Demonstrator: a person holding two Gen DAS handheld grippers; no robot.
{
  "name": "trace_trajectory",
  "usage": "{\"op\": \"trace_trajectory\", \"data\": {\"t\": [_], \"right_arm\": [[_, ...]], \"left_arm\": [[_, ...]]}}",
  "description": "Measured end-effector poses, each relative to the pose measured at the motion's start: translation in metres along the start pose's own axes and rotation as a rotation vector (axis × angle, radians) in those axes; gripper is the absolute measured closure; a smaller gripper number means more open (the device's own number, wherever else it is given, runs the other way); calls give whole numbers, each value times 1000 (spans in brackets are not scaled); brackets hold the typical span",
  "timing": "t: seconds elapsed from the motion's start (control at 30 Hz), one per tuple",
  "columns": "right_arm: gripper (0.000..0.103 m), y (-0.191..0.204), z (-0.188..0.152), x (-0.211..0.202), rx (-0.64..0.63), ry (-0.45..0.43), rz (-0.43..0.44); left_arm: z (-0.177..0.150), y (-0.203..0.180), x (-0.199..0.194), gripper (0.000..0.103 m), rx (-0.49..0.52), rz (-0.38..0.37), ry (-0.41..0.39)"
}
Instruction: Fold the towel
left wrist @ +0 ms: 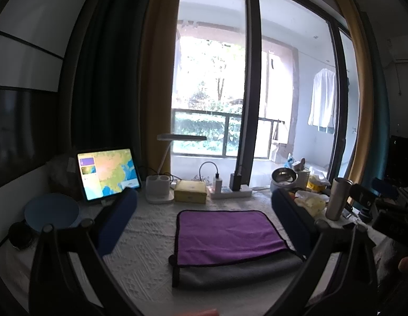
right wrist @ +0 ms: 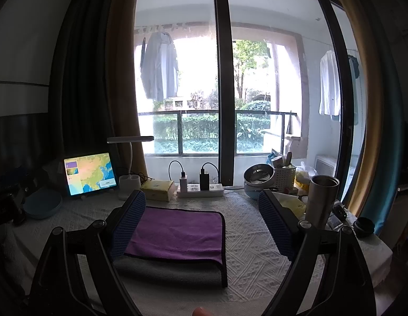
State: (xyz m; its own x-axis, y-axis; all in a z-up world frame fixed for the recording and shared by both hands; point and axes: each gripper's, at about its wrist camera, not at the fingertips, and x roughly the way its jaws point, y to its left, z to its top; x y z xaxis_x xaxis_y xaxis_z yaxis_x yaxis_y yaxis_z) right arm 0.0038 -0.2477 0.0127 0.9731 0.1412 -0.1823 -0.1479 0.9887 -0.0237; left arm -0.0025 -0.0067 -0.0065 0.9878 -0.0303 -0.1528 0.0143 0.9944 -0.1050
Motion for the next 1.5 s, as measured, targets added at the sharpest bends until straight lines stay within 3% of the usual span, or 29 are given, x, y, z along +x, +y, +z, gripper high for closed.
{"op": "trace_trajectory", "data": {"t": [1.5], "right_arm": [[14,-4,-6,1,10,2,-27]], "left_arm": [[-3,2,2,0,1,-5,17]]}}
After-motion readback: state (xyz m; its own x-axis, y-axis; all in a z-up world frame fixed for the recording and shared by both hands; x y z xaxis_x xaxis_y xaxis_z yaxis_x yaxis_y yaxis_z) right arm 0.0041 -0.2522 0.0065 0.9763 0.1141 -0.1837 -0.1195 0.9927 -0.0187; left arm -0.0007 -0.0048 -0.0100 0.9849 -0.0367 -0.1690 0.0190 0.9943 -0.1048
